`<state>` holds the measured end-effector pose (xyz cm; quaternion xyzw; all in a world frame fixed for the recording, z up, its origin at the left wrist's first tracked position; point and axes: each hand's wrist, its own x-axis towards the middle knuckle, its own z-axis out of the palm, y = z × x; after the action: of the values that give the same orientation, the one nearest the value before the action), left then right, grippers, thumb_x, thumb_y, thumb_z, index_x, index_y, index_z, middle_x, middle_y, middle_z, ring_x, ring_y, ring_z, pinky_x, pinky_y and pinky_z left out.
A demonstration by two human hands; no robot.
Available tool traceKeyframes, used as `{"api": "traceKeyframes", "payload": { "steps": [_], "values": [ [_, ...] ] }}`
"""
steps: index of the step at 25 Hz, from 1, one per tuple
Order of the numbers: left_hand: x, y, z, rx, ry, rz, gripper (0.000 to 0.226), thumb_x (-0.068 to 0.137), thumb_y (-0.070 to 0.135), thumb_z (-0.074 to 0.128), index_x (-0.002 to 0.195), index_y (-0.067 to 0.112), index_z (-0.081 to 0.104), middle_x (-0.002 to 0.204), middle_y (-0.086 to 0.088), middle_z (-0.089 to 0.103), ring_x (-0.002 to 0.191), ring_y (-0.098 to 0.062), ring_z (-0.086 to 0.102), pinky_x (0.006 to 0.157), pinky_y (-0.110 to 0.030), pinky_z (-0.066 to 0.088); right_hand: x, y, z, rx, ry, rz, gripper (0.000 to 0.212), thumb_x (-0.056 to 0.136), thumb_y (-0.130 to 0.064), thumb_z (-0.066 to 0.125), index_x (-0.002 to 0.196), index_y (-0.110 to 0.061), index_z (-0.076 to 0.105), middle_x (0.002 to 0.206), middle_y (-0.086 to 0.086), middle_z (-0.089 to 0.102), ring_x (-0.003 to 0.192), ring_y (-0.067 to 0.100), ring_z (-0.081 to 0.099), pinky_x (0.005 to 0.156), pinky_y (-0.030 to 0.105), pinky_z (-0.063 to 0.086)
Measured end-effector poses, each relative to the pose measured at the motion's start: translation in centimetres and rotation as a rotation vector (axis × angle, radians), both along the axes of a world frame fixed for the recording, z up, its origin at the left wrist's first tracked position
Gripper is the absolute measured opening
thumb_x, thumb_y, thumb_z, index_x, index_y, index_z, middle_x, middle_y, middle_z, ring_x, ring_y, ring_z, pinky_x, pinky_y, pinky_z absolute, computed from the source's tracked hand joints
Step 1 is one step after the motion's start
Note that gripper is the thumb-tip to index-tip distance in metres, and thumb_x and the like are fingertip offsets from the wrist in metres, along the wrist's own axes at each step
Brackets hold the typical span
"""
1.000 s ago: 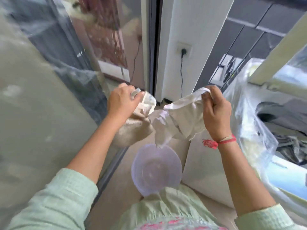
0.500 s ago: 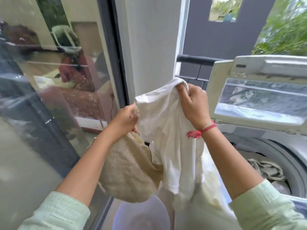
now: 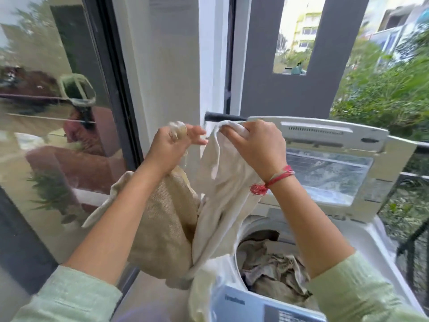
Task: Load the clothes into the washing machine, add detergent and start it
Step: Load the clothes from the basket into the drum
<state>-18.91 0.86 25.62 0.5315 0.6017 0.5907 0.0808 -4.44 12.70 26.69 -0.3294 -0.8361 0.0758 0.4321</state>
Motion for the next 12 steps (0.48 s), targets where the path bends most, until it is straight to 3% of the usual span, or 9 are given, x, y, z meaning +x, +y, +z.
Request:
{"api": "traceKeyframes", "payload": {
  "steps": [1, 3, 5, 8, 12],
  "values": [
    [1.2, 0.5, 0.6, -0.011, 0.007, -0.017, 0.040, 0.081, 0.033, 0.063, 0.097, -0.003, 0.067, 0.101, -0.008, 0.069, 0.069, 0.005, 0.066, 0.070, -0.013, 0.049, 1.0, 0.6, 0.5, 0.047, -0.032, -0.026, 0.065, 0.077, -0.074, 0.048, 0.046, -0.018, 0.035, 0.049, -0.003, 0.042, 0.054, 0.020, 0.045, 0.049, 0.027, 0.027],
    [3.2, 2.1, 1.9, -0.043, 0.060, -0.042, 0.047, 0.068, 0.042, 0.072, 0.103, 0.010, 0.067, 0.106, 0.001, 0.068, 0.084, 0.007, 0.064, 0.075, -0.012, 0.050, 3.0, 1.7, 2.1, 0.142, -0.063, -0.073, 0.066, 0.074, -0.076, 0.049, 0.047, -0.019, 0.032, 0.048, -0.003, 0.038, 0.052, 0.020, 0.044, 0.045, 0.026, 0.024],
    [5.0, 4.3, 3.5, -0.081, 0.118, -0.057, 0.034, 0.067, 0.038, 0.081, 0.096, 0.027, 0.066, 0.100, 0.010, 0.068, 0.094, 0.001, 0.064, 0.085, -0.025, 0.053, 5.0, 2.9, 4.3, 0.245, -0.053, -0.142, 0.066, 0.075, -0.074, 0.051, 0.048, -0.018, 0.027, 0.048, -0.004, 0.031, 0.053, 0.022, 0.043, 0.049, 0.026, 0.025],
    [6.5, 8.1, 5.2, 0.007, 0.132, -0.110, 0.008, 0.077, 0.039, 0.069, 0.081, 0.033, 0.068, 0.087, 0.006, 0.069, 0.090, -0.020, 0.067, 0.086, -0.048, 0.052, 8.0, 5.1, 7.3, 0.357, -0.009, -0.179, 0.063, 0.075, -0.070, 0.054, 0.052, -0.014, 0.039, 0.049, -0.003, 0.033, 0.055, 0.023, 0.046, 0.051, 0.030, 0.034],
    [7.9, 10.9, 4.4, 0.042, 0.199, -0.022, 0.011, 0.087, 0.026, 0.053, 0.089, 0.024, 0.064, 0.077, 0.007, 0.065, 0.077, -0.012, 0.062, 0.075, -0.037, 0.051, 12.7, 9.0, 4.1, 0.211, -0.053, 0.019, 0.037, 0.072, -0.050, 0.072, 0.079, -0.015, 0.059, 0.070, 0.003, 0.058, 0.066, 0.024, 0.054, 0.058, 0.032, 0.042]
  ]
}}
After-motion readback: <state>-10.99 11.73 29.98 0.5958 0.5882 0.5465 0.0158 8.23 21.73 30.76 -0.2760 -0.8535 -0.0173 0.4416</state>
